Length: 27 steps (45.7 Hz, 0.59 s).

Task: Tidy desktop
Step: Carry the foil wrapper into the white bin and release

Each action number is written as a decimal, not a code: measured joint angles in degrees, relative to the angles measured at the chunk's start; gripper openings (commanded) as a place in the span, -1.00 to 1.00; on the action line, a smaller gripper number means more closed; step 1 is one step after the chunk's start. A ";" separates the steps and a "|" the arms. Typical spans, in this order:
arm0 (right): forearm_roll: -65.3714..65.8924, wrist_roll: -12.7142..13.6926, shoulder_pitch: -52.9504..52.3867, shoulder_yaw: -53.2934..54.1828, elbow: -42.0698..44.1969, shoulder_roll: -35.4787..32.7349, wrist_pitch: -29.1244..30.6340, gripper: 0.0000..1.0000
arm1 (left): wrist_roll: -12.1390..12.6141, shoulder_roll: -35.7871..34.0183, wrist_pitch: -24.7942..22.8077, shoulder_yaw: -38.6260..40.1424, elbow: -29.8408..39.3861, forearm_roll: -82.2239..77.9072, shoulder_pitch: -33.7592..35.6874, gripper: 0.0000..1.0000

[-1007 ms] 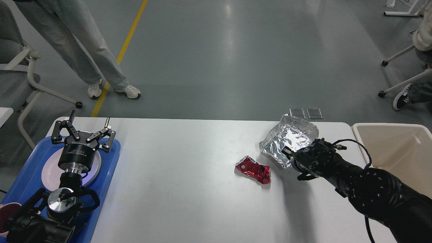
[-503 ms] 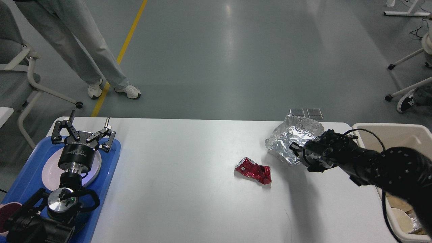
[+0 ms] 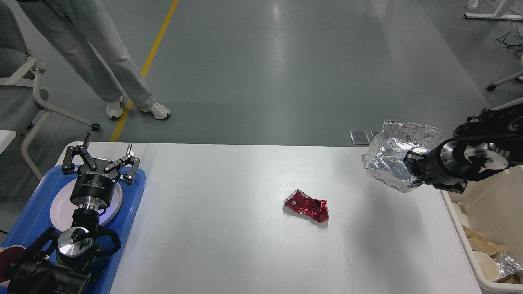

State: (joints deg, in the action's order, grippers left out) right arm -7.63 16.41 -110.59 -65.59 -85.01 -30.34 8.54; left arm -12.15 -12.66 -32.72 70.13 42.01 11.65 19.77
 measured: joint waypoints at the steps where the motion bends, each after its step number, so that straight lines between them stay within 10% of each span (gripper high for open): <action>1: 0.00 -0.85 -1.88 -1.55 -1.37 0.00 0.91 -1.00 | 0.00 0.00 0.00 0.00 0.00 0.00 0.00 0.92; 16: 0.05 -17.61 -14.38 -22.89 -10.23 1.67 13.30 -1.00 | -0.05 0.00 0.00 0.01 0.00 0.04 0.00 0.92; 27: 0.51 -19.93 -13.24 -28.41 -7.79 -4.28 6.35 -1.00 | -0.05 0.00 0.03 -0.03 0.00 0.04 0.00 0.92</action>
State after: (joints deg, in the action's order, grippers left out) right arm -7.13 -3.52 -123.83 -94.00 -92.80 -34.62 14.88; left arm -12.20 -12.66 -32.70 70.11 42.01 11.69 19.77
